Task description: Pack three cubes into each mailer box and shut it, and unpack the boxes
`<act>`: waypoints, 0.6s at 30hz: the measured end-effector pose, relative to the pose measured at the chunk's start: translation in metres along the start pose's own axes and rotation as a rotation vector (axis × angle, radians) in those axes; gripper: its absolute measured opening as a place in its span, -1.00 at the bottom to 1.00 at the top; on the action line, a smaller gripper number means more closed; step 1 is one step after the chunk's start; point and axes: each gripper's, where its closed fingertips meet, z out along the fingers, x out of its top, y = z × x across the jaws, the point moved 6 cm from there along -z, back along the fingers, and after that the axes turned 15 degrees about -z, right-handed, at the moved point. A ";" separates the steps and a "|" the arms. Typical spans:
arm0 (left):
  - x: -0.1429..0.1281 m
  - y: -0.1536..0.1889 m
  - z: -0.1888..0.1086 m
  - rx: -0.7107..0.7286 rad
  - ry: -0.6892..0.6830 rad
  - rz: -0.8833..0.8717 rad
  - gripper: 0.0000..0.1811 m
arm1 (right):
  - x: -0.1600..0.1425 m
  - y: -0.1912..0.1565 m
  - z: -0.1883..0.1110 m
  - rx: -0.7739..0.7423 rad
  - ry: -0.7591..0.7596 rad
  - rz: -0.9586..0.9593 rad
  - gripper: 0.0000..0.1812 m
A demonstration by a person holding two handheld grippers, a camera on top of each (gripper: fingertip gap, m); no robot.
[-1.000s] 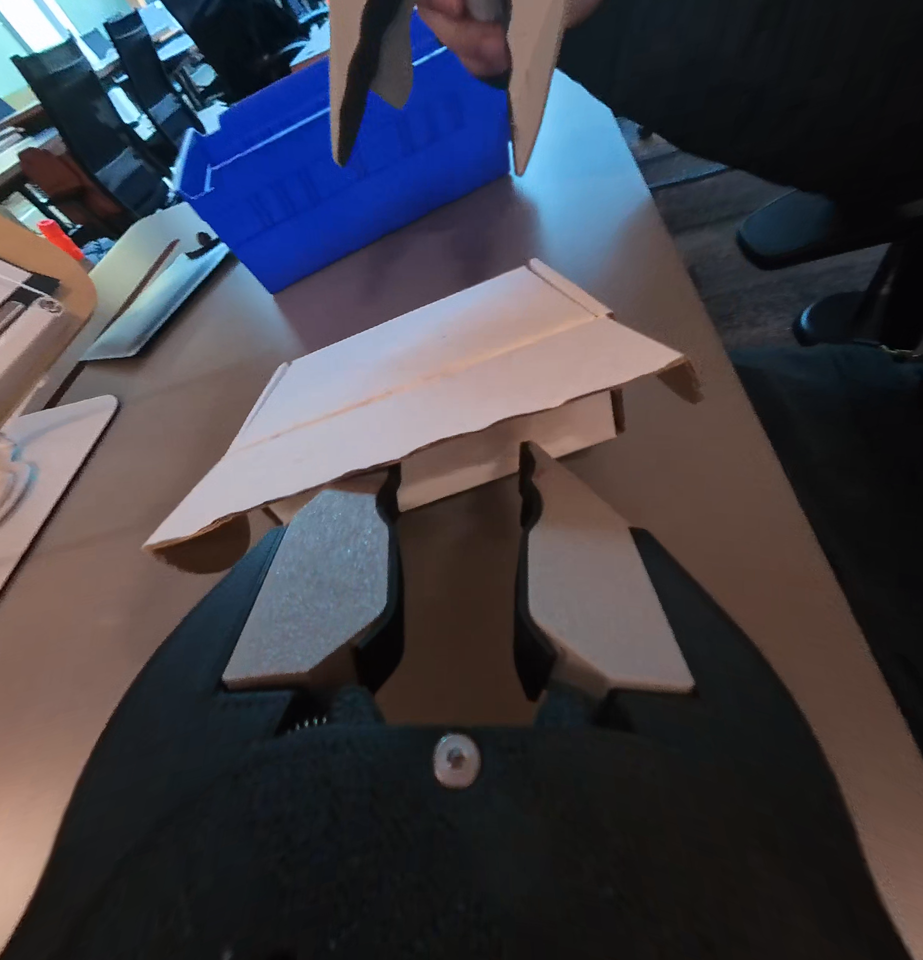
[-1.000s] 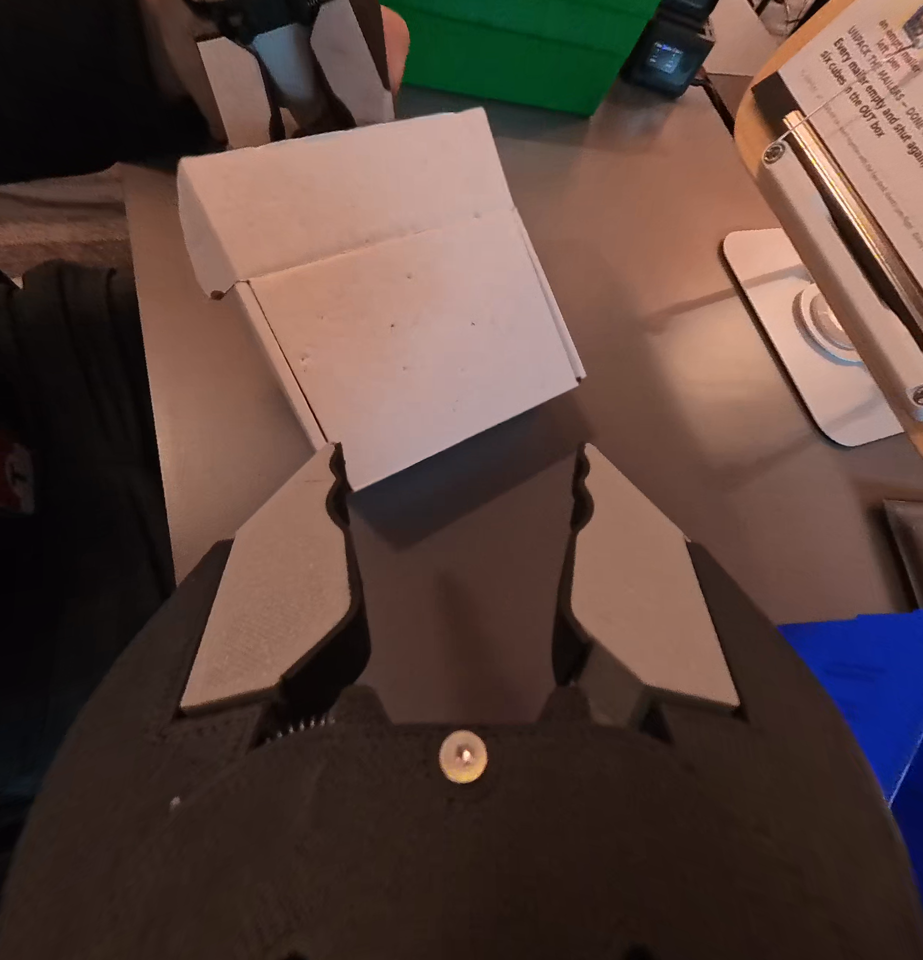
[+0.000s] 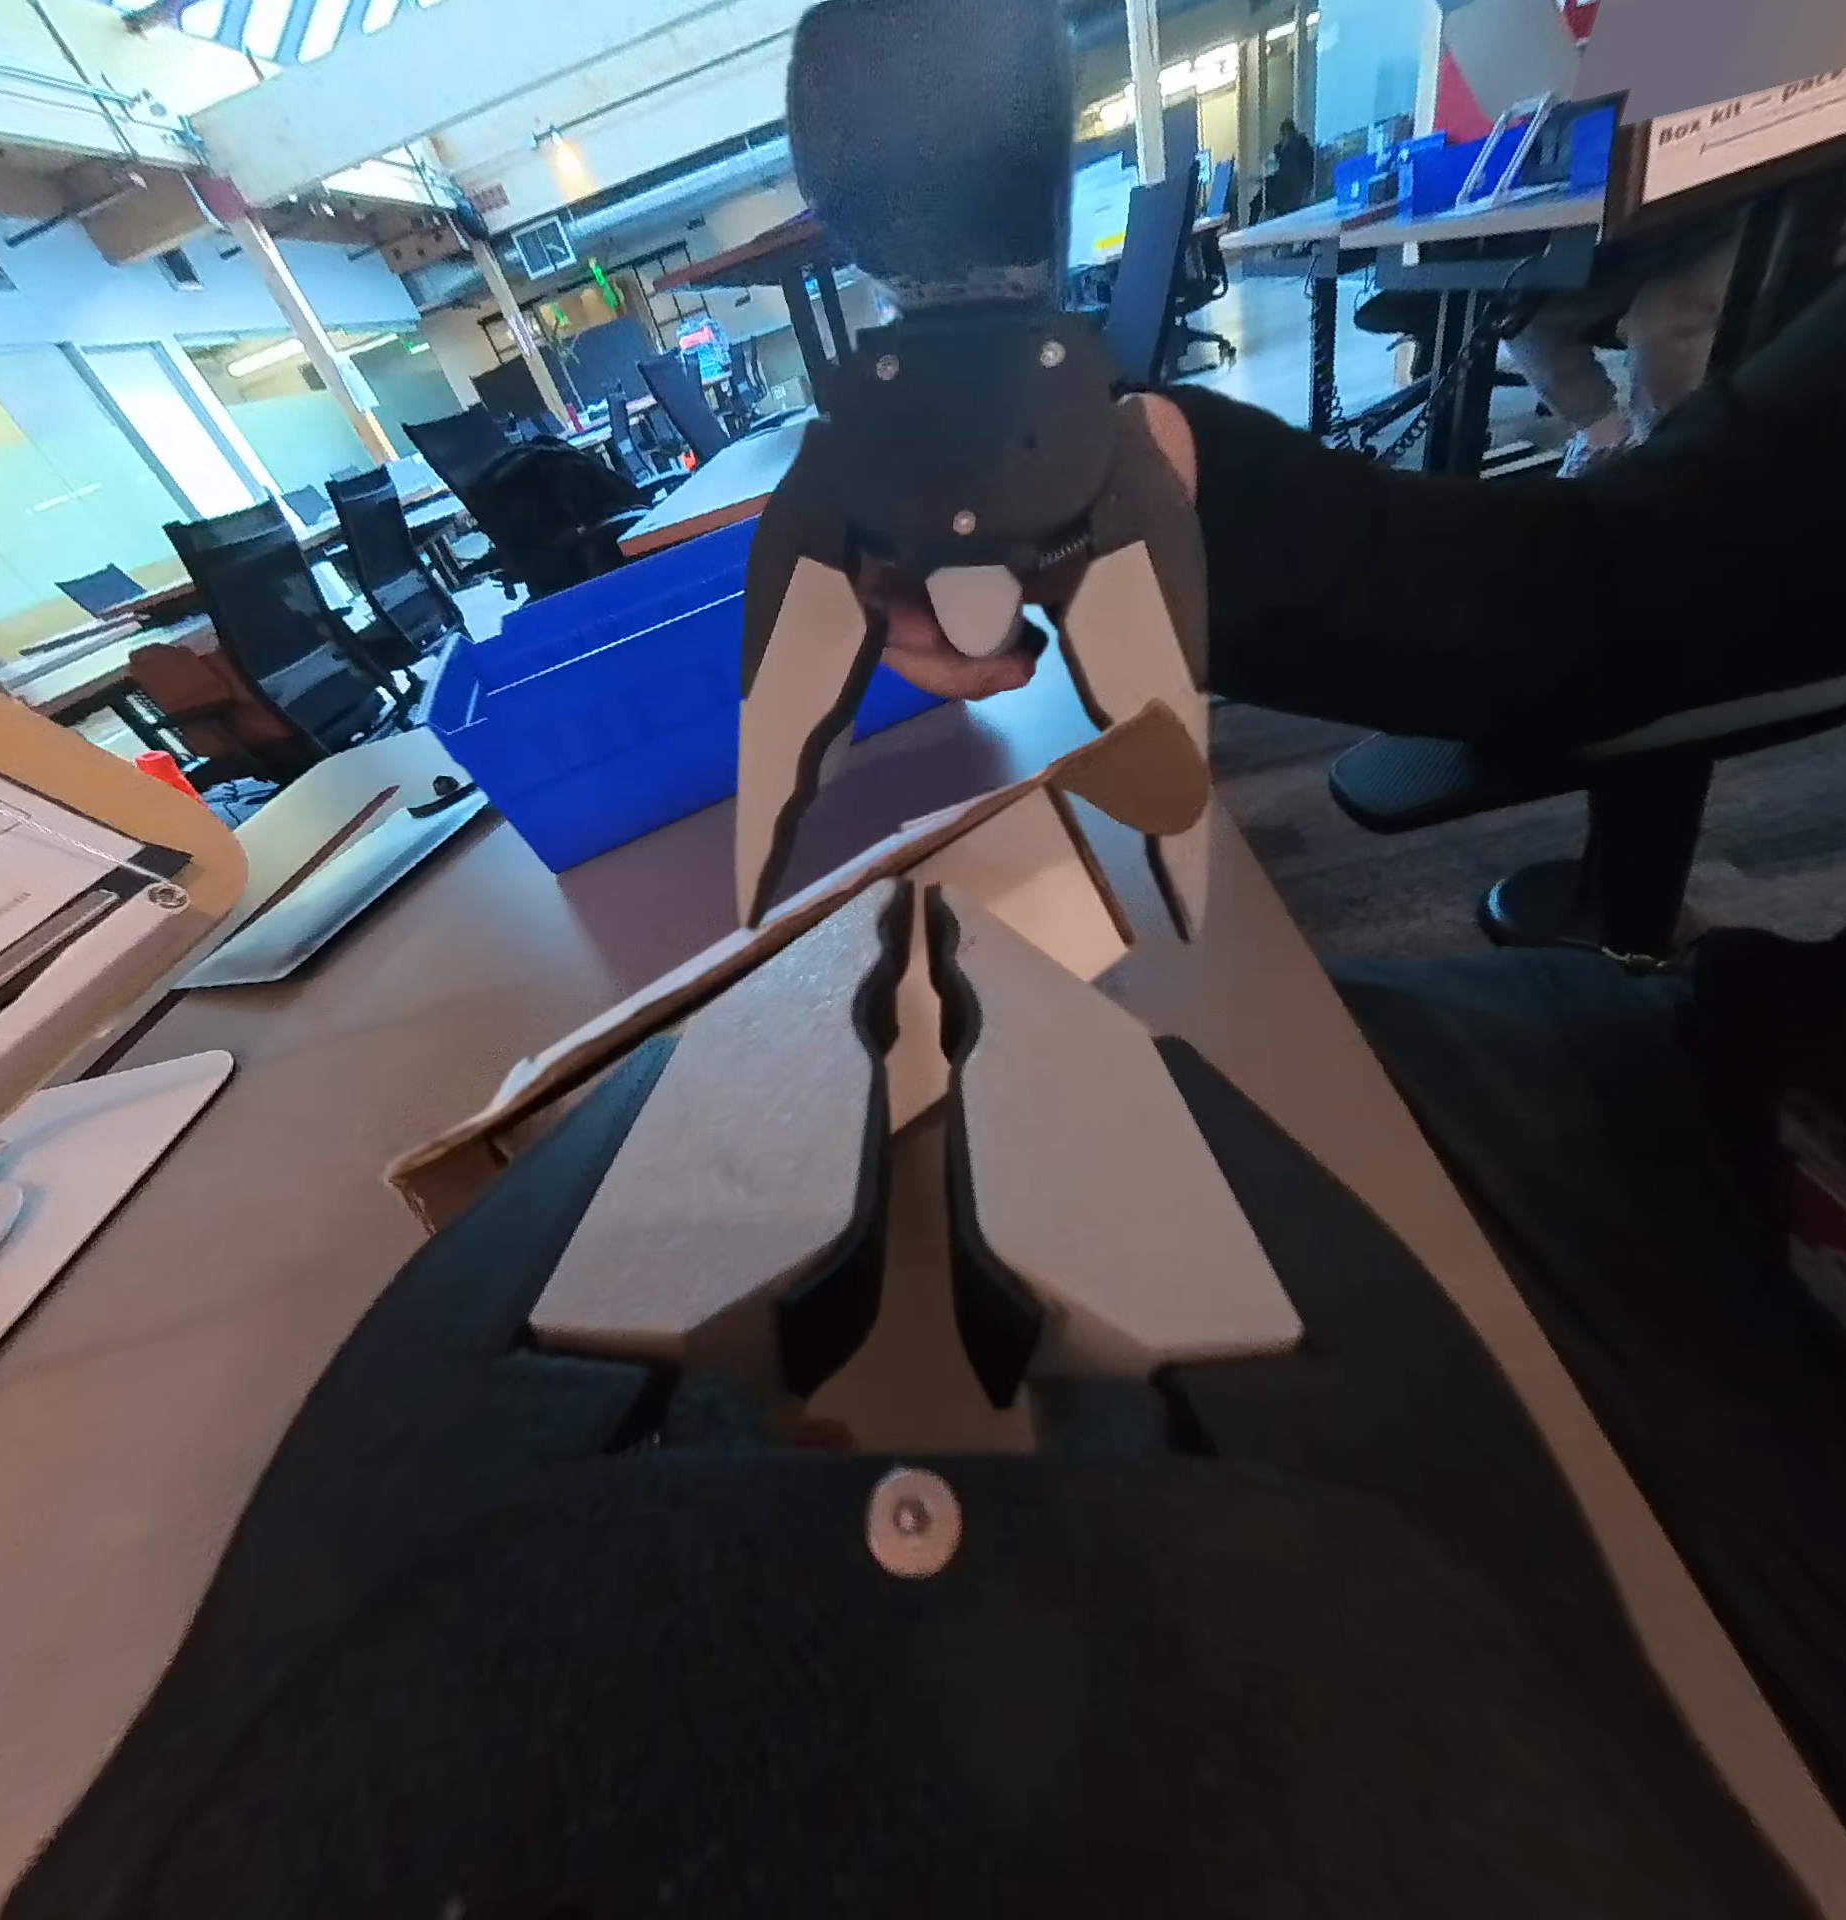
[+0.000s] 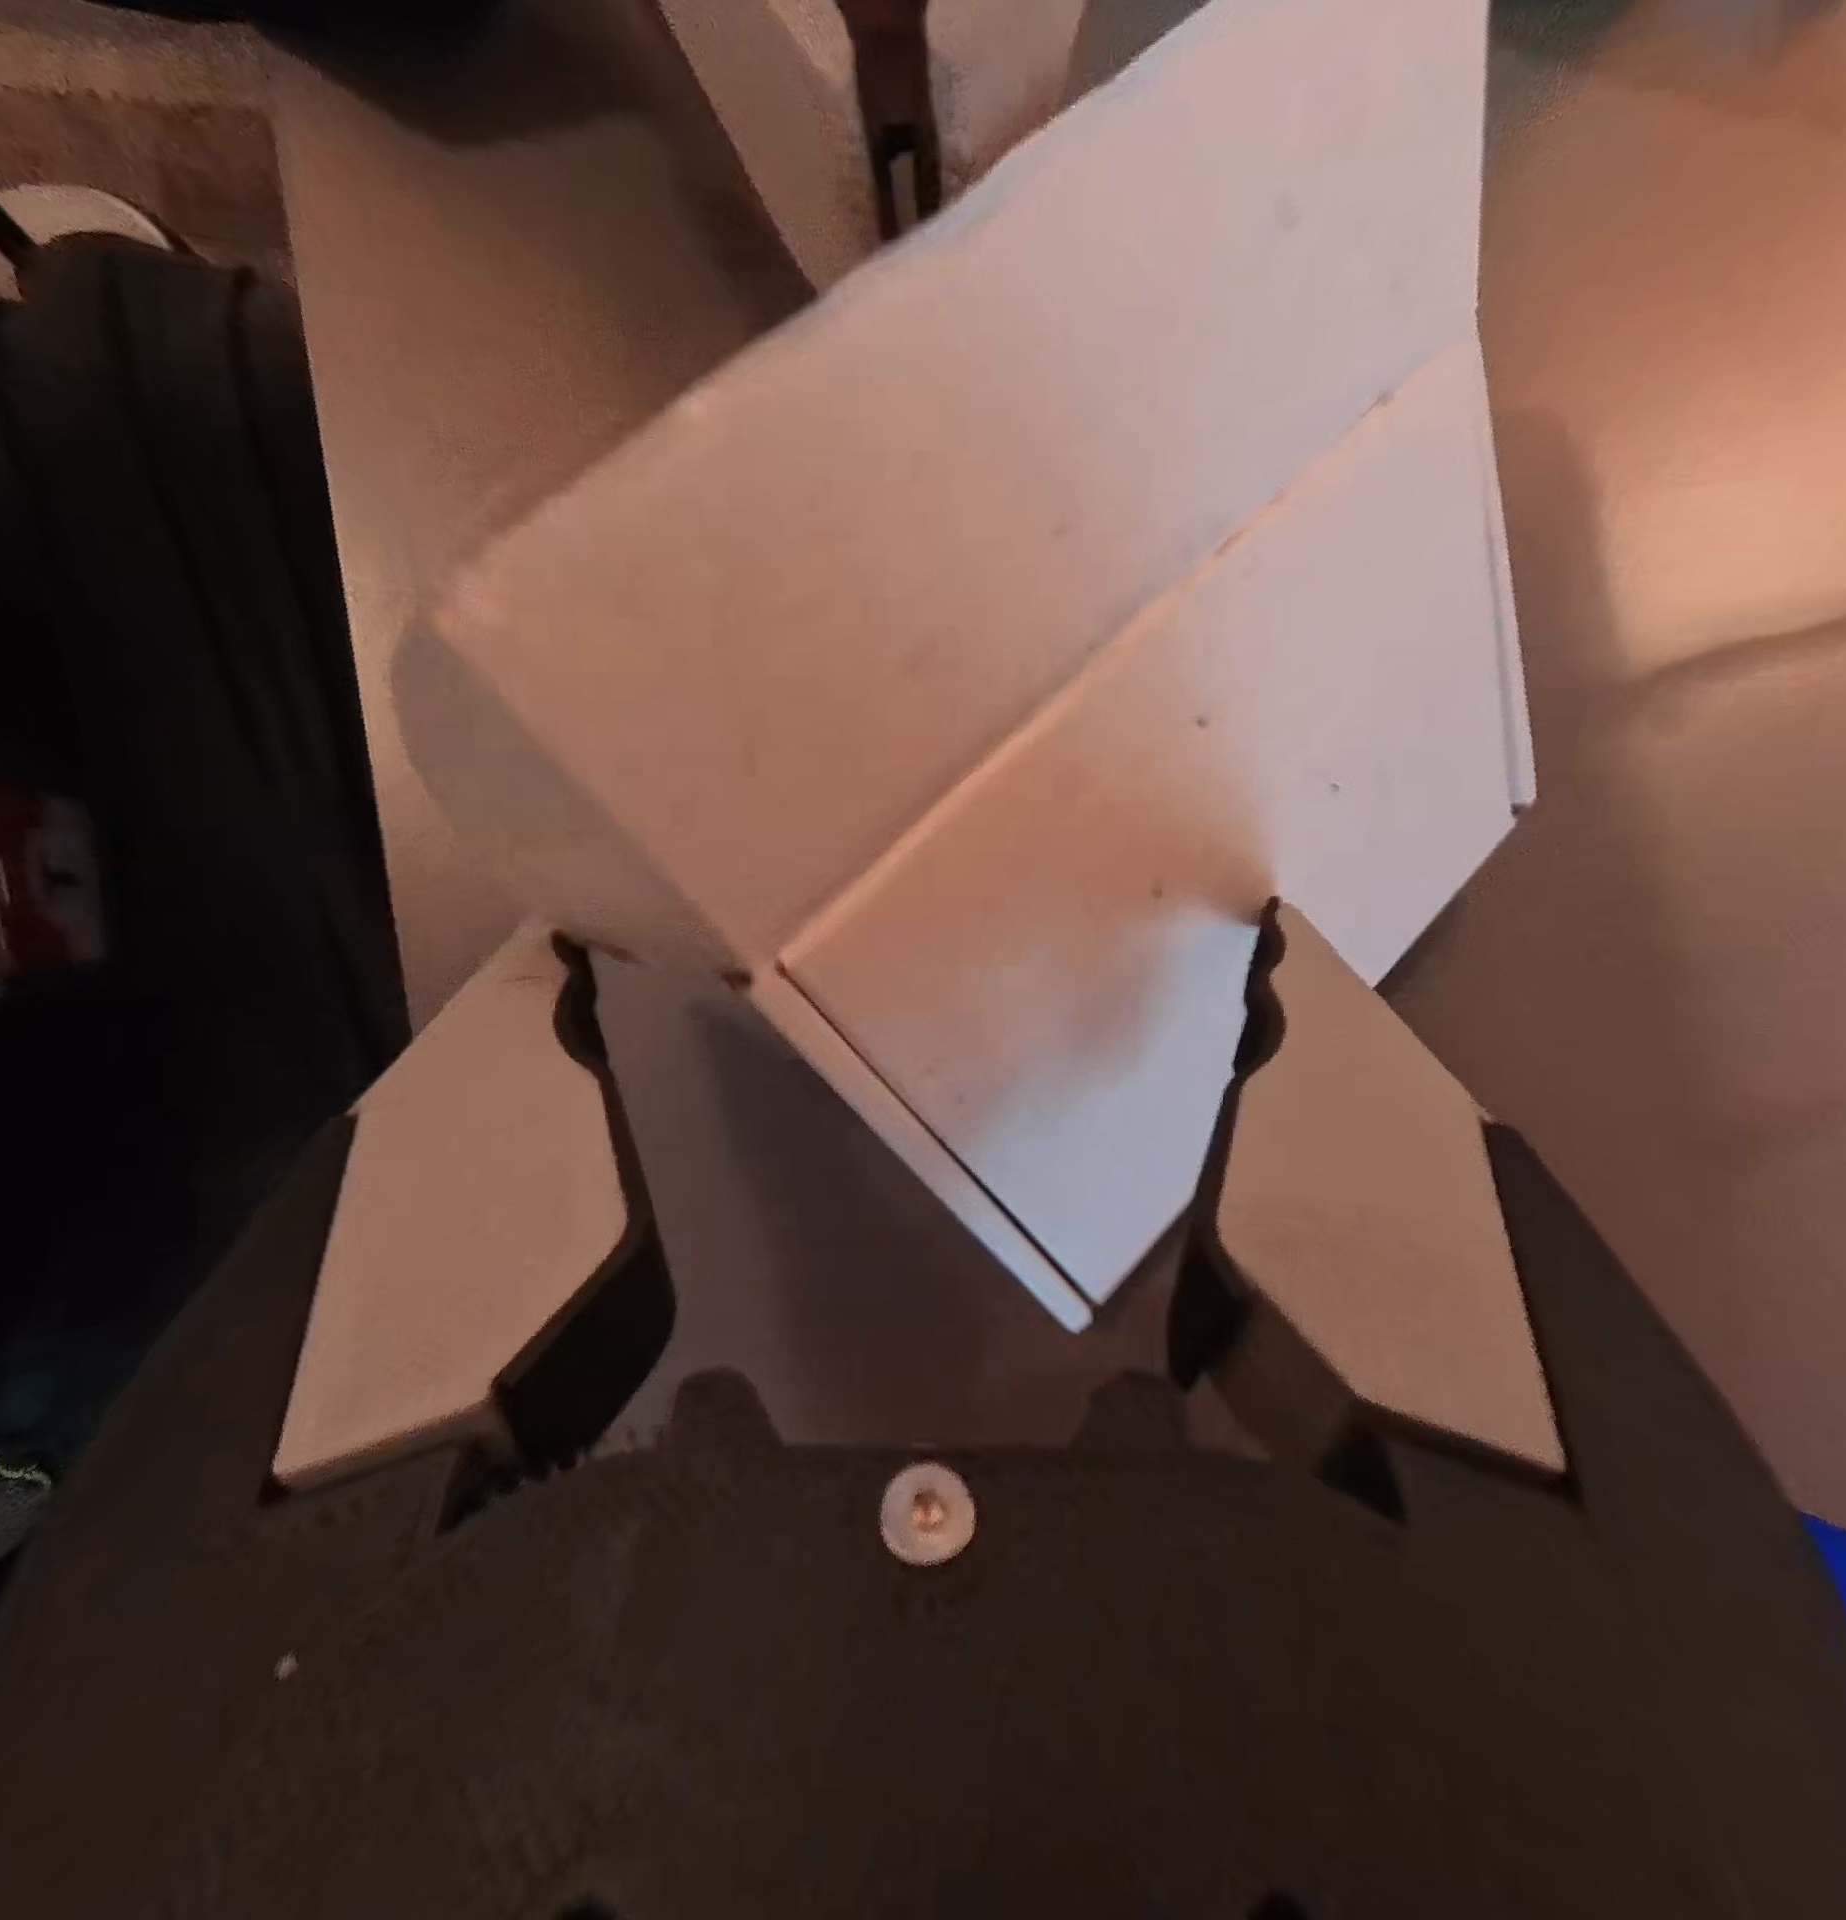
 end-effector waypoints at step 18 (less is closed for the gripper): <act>-0.014 -0.004 0.011 0.035 -0.092 0.002 -0.99 | 0.000 0.007 0.015 -0.101 -0.078 -0.100 0.31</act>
